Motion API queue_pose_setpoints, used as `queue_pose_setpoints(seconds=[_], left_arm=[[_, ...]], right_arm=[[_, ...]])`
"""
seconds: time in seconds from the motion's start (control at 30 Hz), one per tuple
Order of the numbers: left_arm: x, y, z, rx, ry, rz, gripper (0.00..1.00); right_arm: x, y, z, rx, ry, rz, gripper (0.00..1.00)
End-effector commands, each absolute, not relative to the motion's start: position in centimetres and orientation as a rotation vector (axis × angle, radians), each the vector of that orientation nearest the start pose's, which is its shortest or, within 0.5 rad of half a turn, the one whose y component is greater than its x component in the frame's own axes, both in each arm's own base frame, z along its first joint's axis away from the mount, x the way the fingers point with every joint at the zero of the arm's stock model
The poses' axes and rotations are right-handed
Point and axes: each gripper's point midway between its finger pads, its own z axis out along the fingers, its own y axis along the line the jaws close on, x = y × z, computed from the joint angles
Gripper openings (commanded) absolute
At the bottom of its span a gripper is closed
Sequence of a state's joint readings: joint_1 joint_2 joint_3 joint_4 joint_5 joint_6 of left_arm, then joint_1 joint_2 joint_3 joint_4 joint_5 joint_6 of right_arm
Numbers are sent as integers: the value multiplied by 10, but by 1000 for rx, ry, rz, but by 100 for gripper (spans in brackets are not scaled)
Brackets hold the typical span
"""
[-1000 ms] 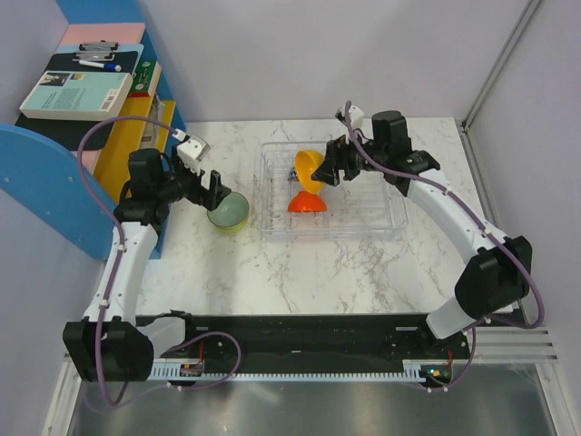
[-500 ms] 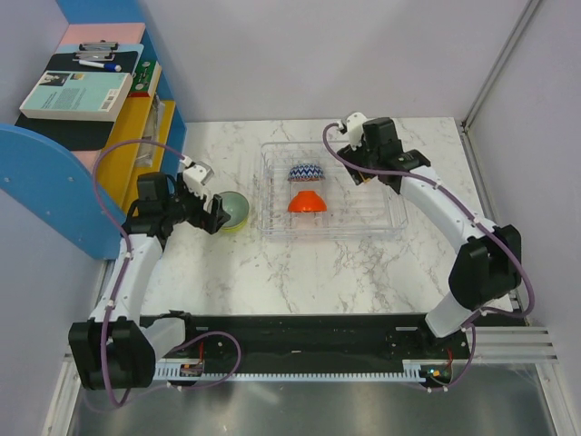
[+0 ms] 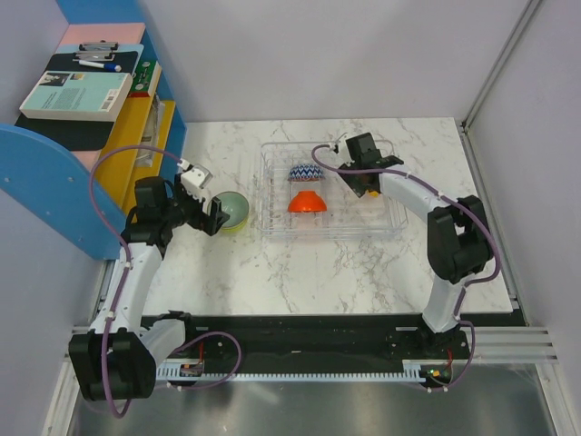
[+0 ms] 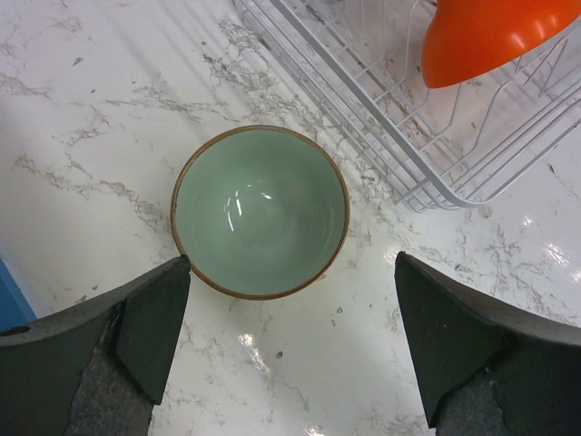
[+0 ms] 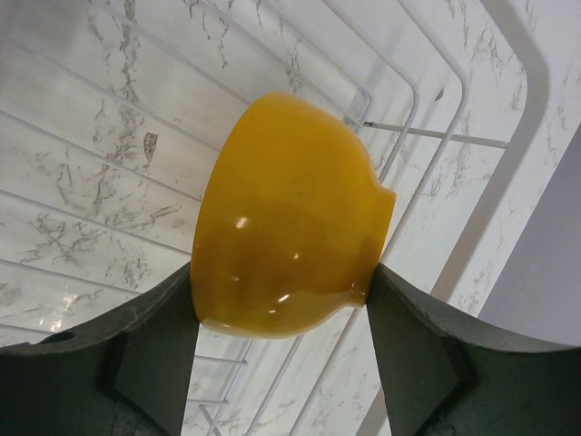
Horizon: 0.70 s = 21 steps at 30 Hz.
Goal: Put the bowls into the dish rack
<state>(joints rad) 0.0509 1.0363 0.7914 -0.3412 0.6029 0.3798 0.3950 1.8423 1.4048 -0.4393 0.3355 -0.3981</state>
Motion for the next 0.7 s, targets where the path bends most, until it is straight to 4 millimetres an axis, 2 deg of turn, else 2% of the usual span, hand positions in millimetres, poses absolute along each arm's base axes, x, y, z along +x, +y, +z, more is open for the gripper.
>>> queue_pose_setpoints(seconds=[0.0,0.23,0.57,0.67], left_arm=[[315,-69,184,678,1925,-368,100],[314,-69,184,676,1924,-369,100],[313,-69,183,678,1919,-363,100],[313,-68,184,677,1918,-359,100]], right_arm=[[466,103,118,-770,2238,-527,0],[466,108,110,-794,2225,-601,0],[464,108,95,-861,2173,-812,0],[465,107,95,-868,2164,-852,5]])
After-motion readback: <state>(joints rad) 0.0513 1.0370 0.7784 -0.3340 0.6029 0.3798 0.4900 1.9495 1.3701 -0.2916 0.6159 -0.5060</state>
